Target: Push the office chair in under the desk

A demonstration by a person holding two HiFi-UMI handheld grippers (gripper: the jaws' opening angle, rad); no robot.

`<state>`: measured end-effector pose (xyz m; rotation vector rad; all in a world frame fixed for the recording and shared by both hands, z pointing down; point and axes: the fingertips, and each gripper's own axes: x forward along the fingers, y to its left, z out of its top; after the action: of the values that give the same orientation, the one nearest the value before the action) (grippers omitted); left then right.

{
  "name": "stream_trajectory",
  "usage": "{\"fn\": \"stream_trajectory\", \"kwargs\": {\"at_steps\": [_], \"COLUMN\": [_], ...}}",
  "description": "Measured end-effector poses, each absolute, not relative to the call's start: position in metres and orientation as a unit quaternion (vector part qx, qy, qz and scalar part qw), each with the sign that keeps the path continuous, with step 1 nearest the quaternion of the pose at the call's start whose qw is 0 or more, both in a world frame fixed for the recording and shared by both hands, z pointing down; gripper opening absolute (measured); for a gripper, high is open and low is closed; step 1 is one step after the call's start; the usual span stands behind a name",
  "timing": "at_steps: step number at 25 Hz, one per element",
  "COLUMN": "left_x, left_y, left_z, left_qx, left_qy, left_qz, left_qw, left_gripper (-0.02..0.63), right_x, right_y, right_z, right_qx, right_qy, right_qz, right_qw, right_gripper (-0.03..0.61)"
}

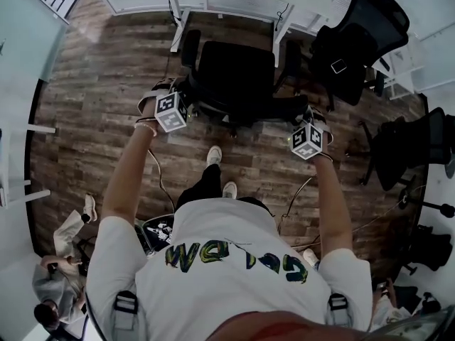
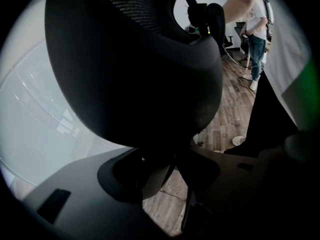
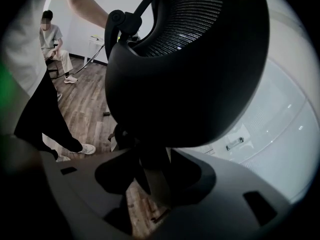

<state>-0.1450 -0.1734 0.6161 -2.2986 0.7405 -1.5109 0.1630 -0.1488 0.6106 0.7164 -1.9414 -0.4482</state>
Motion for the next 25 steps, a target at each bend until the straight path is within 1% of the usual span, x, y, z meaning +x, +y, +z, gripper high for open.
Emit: {"fn": "stream_trajectory", "kwargs": {"at_steps": [16,25], "left_x": [-0.169,-0.18], "left_y": [-0.325,-0.416], "left_z": [0.612,0.617], "left_qx": [-0.804,-0.801], "left_qy": [0.239,0.239], "left_qz": [-0.521,-0.527], "left_qw": [0.16,0.151], "left_gripper": [0.216,0.218], "right_x": [0.139,0.128], "right_y": [-0.295,-0.383], "right_z": [0.609,0.612], "right_qx": [0.315,0.319], "right_qy": [-0.794,-0.793], "right_qz": [-0.166,-0.159], "right_qw": [0.493,0.494], "right_gripper": [0.206,0.204]}}
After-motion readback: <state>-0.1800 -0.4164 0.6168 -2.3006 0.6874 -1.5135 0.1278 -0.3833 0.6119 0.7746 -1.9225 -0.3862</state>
